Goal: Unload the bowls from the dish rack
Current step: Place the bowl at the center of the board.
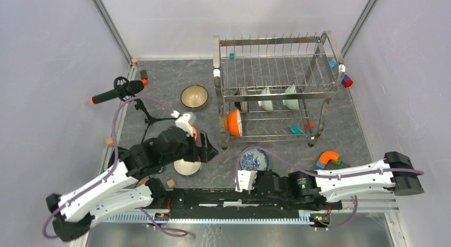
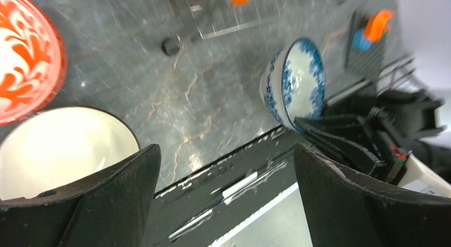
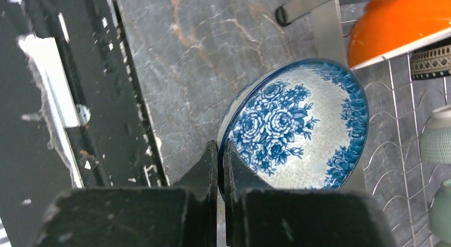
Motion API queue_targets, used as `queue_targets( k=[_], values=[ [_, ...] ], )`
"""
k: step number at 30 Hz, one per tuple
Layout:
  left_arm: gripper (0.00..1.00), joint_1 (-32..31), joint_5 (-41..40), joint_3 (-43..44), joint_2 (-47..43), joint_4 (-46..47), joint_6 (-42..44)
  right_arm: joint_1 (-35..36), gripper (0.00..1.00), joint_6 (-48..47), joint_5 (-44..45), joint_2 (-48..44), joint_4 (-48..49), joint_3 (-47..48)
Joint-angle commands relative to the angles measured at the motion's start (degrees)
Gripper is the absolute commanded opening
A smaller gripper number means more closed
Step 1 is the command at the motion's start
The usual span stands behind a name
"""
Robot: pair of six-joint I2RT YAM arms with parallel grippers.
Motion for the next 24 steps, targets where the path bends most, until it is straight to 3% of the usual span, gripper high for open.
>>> queue_targets(
  k=[1, 10, 18, 24],
  values=[
    [1.0, -12.77, -12.44, 2.61, 3.6, -3.24, -5.33, 4.77, 0.0, -4.22, 5.34, 2.02, 0.81, 3.88],
    [0.99, -29.69, -23.17, 5.0, 16.61, -3.25, -12.72, 13.25, 0.0, -7.78, 7.86, 5.67, -2.08, 5.43],
    [0.97, -32.0, -24.28, 6.34, 23.0, -1.0, -13.54, 17.24, 0.0, -9.88, 7.12, 9.16, -2.49, 7.0],
    [0.86, -32.08, -22.76, 6.6, 26.92, 0.31, -13.04, 18.31, 0.0, -10.43, 8.01, 10.96, -3.09, 8.19]
  ],
)
